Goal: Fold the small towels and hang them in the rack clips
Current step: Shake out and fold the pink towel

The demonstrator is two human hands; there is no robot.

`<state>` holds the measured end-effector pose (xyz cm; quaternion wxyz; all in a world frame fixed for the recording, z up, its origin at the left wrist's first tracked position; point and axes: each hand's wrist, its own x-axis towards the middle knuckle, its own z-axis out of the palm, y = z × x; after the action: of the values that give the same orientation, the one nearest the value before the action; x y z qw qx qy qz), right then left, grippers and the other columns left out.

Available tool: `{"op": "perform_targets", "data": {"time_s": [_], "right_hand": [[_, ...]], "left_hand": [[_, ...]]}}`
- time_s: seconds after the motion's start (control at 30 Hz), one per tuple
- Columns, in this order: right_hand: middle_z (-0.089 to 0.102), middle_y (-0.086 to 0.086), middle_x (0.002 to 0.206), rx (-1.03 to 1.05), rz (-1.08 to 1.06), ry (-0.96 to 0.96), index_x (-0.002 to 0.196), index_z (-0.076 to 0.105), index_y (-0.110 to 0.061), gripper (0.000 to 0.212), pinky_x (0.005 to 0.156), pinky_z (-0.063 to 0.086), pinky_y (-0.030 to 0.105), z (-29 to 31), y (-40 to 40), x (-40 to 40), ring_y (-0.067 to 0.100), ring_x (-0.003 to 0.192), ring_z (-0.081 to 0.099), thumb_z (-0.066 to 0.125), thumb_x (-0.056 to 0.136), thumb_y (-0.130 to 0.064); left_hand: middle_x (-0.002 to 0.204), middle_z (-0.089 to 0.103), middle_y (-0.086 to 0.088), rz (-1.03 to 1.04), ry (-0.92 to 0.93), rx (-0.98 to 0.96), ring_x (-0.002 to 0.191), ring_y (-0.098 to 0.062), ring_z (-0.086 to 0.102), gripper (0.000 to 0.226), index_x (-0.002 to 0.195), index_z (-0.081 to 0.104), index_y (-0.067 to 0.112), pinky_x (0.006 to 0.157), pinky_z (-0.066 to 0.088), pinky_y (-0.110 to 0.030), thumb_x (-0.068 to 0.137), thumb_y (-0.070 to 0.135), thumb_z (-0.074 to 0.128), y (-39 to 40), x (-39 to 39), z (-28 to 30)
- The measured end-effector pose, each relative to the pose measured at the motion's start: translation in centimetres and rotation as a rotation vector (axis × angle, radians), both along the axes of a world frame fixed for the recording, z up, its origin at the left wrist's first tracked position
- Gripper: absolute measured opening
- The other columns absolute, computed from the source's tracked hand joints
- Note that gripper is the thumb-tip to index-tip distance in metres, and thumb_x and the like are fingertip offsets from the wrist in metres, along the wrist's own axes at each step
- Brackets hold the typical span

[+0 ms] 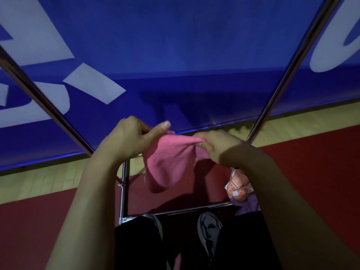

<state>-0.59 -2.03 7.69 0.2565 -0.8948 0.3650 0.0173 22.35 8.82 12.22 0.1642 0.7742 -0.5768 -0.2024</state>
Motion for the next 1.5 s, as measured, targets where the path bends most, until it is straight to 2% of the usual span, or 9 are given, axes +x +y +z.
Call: {"op": "perform_targets", "data": {"time_s": [0.07, 0.17, 0.3, 0.47, 0.73, 0.9, 1.17, 1.3, 1.5], "right_hand": [[0.071, 0.007, 0.101, -0.027, 0.006, -0.045, 0.100, 0.061, -0.019, 0.008, 0.086, 0.048, 0.044, 0.3, -0.1, -0.3, 0.032, 0.100, 0.063, 0.054, 0.101, -0.021], [0.064, -0.004, 0.084, -0.032, 0.036, -0.107, 0.081, 0.051, -0.031, 0.019, 0.081, 0.049, 0.044, 0.7, 0.1, -0.6, 0.028, 0.088, 0.061, 0.054, 0.100, -0.034], [0.064, -0.003, 0.079, -0.041, 0.100, -0.132, 0.084, 0.058, -0.025, 0.039, 0.078, 0.049, 0.041, 1.2, 0.9, -0.1, 0.023, 0.080, 0.058, 0.052, 0.094, -0.062], [0.072, -0.003, 0.114, 0.041, 0.119, -0.075, 0.119, 0.067, -0.025, 0.029, 0.094, 0.047, 0.035, 0.9, 0.8, -0.1, 0.021, 0.107, 0.063, 0.060, 0.098, -0.044], [0.056, -0.012, 0.084, 0.101, -0.004, -0.066, 0.097, 0.053, -0.030, 0.008, 0.072, 0.033, 0.027, -0.7, -0.4, -0.6, 0.016, 0.084, 0.054, 0.058, 0.101, -0.025], [0.051, -0.006, 0.112, 0.154, 0.030, -0.165, 0.094, 0.072, -0.033, 0.004, 0.097, 0.047, 0.032, -1.4, -1.5, -1.0, 0.007, 0.104, 0.054, 0.071, 0.093, -0.029], [0.028, -0.024, 0.159, 0.247, 0.197, -0.300, 0.089, 0.068, -0.062, 0.021, 0.114, 0.042, 0.043, -0.7, -1.1, -0.8, -0.001, 0.136, 0.047, 0.069, 0.086, -0.042], [0.046, -0.018, 0.152, 0.287, 0.207, -0.393, 0.104, 0.078, -0.037, 0.020, 0.116, 0.039, 0.042, -0.5, -0.9, -0.3, -0.001, 0.134, 0.050, 0.069, 0.086, -0.034], [0.070, -0.006, 0.121, 0.254, 0.241, -0.340, 0.108, 0.079, -0.023, 0.016, 0.099, 0.046, 0.020, -0.4, -0.6, -0.3, 0.001, 0.112, 0.062, 0.074, 0.093, -0.026]], "left_hand": [[0.066, 0.069, -0.014, 0.068, -0.050, -0.014, 0.062, -0.027, 0.066, 0.093, 0.075, 0.080, 0.015, 0.063, 0.059, -0.049, 0.077, 0.096, 0.033, 0.0, 0.8, -0.5], [0.080, 0.078, 0.006, 0.111, -0.069, -0.044, 0.078, -0.017, 0.073, 0.015, 0.091, 0.078, 0.052, 0.071, 0.062, -0.044, 0.093, 0.056, 0.063, 0.2, 1.0, -0.4], [0.108, 0.076, 0.005, 0.174, -0.060, -0.054, 0.105, -0.023, 0.071, 0.027, 0.112, 0.080, 0.036, 0.087, 0.058, -0.036, 0.089, 0.022, 0.073, 0.1, 1.4, -0.5], [0.093, 0.061, 0.019, 0.173, 0.106, -0.088, 0.086, -0.001, 0.063, 0.032, 0.104, 0.081, 0.027, 0.073, 0.046, -0.010, 0.092, 0.005, 0.062, 0.5, 1.3, -0.1], [0.099, 0.079, 0.013, -0.033, 0.530, -0.003, 0.101, -0.006, 0.073, 0.057, 0.091, 0.083, 0.015, 0.092, 0.059, -0.028, 0.097, -0.017, 0.036, 0.9, -0.7, 1.6], [0.107, 0.080, 0.006, -0.078, 0.611, -0.018, 0.111, -0.041, 0.066, 0.055, 0.088, 0.086, 0.022, 0.106, 0.047, -0.064, 0.095, -0.009, 0.041, 0.8, -1.1, 1.9], [0.102, 0.080, -0.013, -0.051, 0.769, -0.039, 0.093, -0.031, 0.076, 0.062, 0.082, 0.085, 0.014, 0.072, 0.062, -0.029, 0.090, -0.021, 0.035, 0.9, -0.7, 1.9], [0.104, 0.080, -0.014, -0.033, 0.757, -0.023, 0.103, -0.046, 0.069, 0.056, 0.088, 0.083, 0.009, 0.091, 0.057, -0.051, 0.092, -0.019, 0.034, 1.0, -0.1, 1.6], [0.111, 0.080, -0.009, -0.031, 0.794, -0.025, 0.109, -0.032, 0.073, 0.060, 0.088, 0.084, 0.012, 0.095, 0.061, -0.045, 0.092, -0.020, 0.034, 1.1, -0.3, 1.9]]}}
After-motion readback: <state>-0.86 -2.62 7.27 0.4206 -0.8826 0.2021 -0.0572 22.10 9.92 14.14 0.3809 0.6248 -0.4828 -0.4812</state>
